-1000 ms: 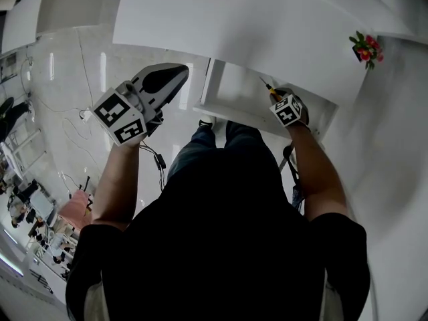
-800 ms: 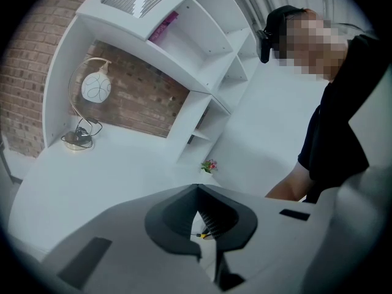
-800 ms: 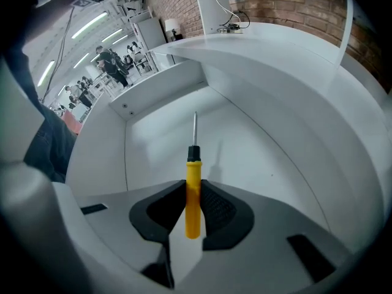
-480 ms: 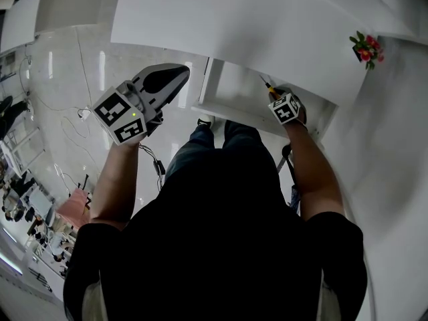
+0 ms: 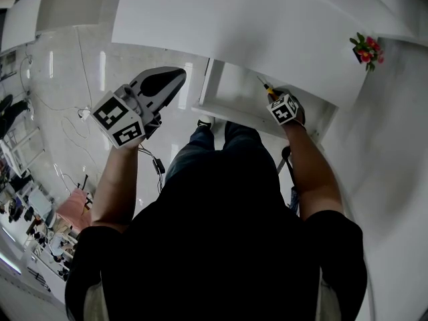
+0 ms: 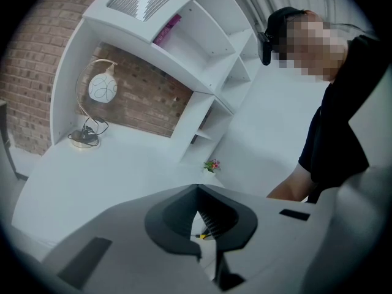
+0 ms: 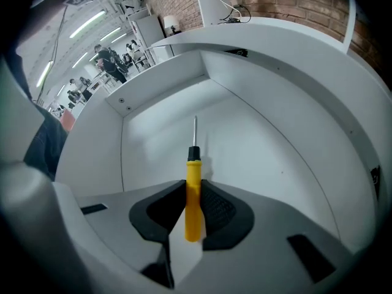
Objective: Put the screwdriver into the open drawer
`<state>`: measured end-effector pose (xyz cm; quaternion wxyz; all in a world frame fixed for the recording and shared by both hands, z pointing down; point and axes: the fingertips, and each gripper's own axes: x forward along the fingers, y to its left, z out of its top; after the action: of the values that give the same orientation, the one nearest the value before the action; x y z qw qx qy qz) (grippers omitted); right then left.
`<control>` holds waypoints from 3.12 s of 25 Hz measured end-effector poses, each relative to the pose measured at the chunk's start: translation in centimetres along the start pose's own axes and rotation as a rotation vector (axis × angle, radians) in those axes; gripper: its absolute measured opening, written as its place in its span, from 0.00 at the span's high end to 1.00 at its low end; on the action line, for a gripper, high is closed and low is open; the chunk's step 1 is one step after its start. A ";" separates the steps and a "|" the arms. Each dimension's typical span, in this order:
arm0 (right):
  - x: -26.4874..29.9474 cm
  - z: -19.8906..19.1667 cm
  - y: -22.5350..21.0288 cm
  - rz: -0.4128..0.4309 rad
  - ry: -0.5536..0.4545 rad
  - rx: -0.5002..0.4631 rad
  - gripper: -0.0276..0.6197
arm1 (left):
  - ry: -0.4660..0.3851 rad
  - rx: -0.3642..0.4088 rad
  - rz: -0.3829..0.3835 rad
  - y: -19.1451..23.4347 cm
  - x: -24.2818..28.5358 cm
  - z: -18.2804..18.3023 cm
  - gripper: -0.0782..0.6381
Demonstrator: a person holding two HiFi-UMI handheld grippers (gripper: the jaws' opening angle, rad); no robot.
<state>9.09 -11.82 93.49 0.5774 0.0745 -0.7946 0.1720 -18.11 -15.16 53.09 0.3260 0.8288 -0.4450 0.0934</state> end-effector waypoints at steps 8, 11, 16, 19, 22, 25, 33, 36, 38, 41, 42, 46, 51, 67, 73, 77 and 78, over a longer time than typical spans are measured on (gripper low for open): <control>0.4 0.2 -0.3 -0.001 0.012 -0.011 0.83 | -0.009 0.004 0.011 0.4 -0.2 0.5 0.87; 0.4 0.3 -0.4 0.001 0.013 -0.014 0.83 | -0.010 0.005 0.010 0.5 -0.1 0.6 0.87; 0.4 0.1 -0.4 -0.006 0.012 -0.023 0.83 | -0.015 0.001 0.011 0.6 -0.1 0.7 0.87; 0.5 0.1 -0.5 -0.012 0.014 -0.024 0.83 | -0.014 0.001 0.009 0.7 -0.2 0.5 0.87; 0.7 0.1 -0.4 -0.018 0.013 -0.024 0.83 | -0.014 0.002 0.010 0.8 -0.3 0.3 0.87; 0.7 0.0 -0.5 -0.024 0.014 -0.024 0.83 | -0.018 0.002 0.009 0.8 -0.3 0.3 0.87; 0.6 0.1 -0.6 -0.029 0.009 -0.003 0.82 | -0.014 0.002 0.006 0.6 -0.5 0.1 0.87; 0.6 0.0 -0.4 -0.029 0.008 0.006 0.82 | -0.011 0.004 0.004 0.5 -0.6 0.0 0.87; 0.6 0.0 -0.2 -0.029 0.007 0.012 0.81 | -0.009 0.005 0.002 0.4 -0.6 0.1 0.87; 0.5 0.0 -0.5 -0.037 0.005 0.016 0.80 | -0.008 0.007 -0.002 0.4 -0.5 0.1 0.87; 0.4 0.0 -0.6 -0.041 0.003 0.018 0.79 | -0.007 0.009 -0.003 0.4 -0.5 0.1 0.87; 0.3 -0.2 -0.6 -0.046 0.003 0.021 0.78 | -0.005 0.007 -0.005 0.1 -0.7 -0.1 0.87; 0.1 -0.2 -0.8 -0.055 -0.003 0.015 0.78 | -0.006 0.020 -0.011 -0.3 -0.5 -0.2 0.87; -3.0 0.0 0.4 -0.074 -0.014 0.002 0.78 | -0.039 0.052 -0.040 -2.6 -1.6 1.3 0.87; -4.6 0.6 1.3 -0.078 -0.030 -0.016 0.78 | -0.047 0.074 -0.052 -3.8 -2.0 1.9 0.87; -6.0 1.0 1.3 -0.092 -0.054 -0.005 0.78 | -0.057 0.092 -0.060 -4.8 -2.3 2.7 0.87; -6.3 1.1 1.3 -0.096 -0.060 -0.003 0.78 | -0.058 0.101 -0.063 -5.1 -2.3 3.0 0.87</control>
<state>9.71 -11.51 86.96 0.5610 0.1167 -0.8074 0.1408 -15.84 -13.45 47.42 0.2736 0.8601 -0.4228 0.0813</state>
